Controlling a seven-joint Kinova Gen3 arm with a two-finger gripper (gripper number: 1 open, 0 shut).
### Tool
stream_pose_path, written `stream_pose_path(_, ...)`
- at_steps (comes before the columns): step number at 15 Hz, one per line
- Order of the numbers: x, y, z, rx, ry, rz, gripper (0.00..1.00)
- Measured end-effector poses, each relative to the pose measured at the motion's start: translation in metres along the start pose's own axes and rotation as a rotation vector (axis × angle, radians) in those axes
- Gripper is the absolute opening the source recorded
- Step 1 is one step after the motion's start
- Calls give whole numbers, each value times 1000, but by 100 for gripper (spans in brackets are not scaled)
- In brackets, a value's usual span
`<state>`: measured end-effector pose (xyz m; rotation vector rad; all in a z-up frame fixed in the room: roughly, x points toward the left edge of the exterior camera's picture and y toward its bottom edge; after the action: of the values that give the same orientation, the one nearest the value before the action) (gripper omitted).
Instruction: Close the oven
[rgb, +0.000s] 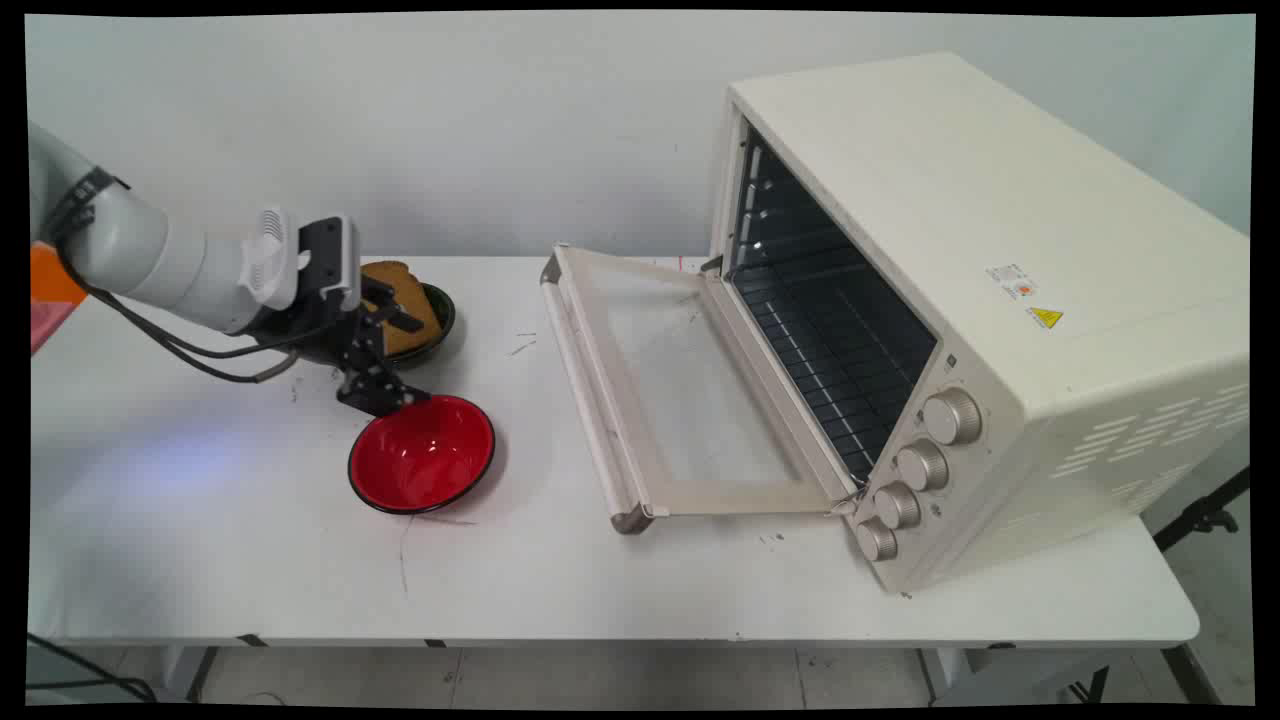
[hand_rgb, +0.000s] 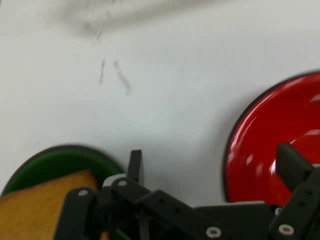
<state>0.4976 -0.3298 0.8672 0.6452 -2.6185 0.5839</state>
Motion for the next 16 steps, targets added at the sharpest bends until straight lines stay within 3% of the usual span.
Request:
stream_pose_path(10, 46, 37, 32, -72, 77, -103, 100)
stream_pose_path(11, 48, 39, 35, -75, 81, -106, 0)
stream_pose_path(16, 58, 47, 60, -97, 105, -112, 0)
